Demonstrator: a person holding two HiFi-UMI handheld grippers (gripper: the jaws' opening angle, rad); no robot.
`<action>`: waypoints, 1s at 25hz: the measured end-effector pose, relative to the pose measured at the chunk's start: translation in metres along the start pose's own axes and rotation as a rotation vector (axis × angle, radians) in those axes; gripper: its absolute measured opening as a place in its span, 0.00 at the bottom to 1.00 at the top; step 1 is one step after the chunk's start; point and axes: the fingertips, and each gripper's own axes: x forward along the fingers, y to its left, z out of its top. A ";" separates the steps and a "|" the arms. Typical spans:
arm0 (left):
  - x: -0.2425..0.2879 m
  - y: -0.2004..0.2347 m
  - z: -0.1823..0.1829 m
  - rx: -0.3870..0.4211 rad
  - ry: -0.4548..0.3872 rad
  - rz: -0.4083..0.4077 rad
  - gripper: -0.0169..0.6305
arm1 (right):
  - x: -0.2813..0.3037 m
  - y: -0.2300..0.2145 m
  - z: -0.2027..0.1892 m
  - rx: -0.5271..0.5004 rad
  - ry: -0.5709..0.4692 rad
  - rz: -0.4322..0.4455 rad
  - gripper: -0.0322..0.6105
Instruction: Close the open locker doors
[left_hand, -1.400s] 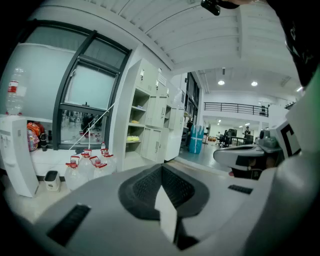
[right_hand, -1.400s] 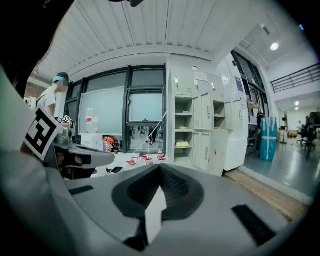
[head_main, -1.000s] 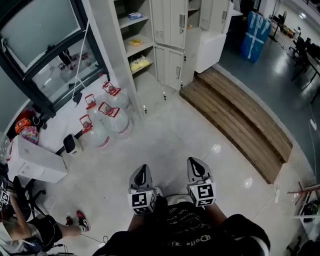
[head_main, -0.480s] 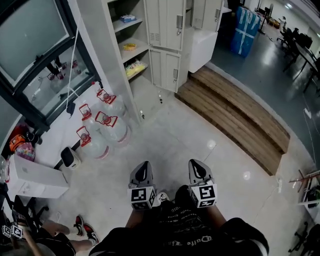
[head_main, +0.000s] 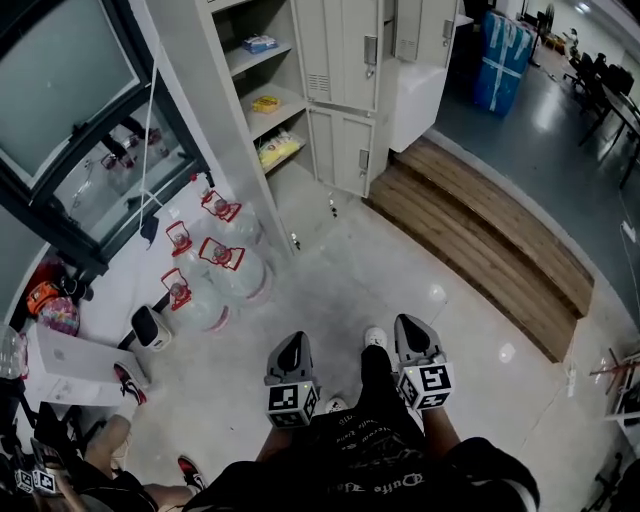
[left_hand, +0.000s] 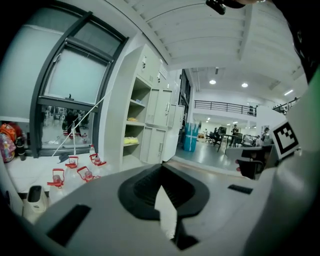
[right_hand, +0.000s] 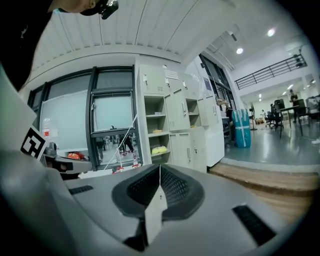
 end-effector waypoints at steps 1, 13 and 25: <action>0.008 0.002 0.000 0.000 0.019 0.012 0.04 | 0.010 -0.007 0.005 0.001 -0.006 -0.001 0.06; 0.153 0.001 0.049 -0.073 0.040 0.125 0.04 | 0.169 -0.099 0.070 0.019 -0.018 0.138 0.06; 0.265 -0.009 0.080 -0.114 0.005 0.221 0.04 | 0.261 -0.187 0.103 -0.059 0.009 0.195 0.06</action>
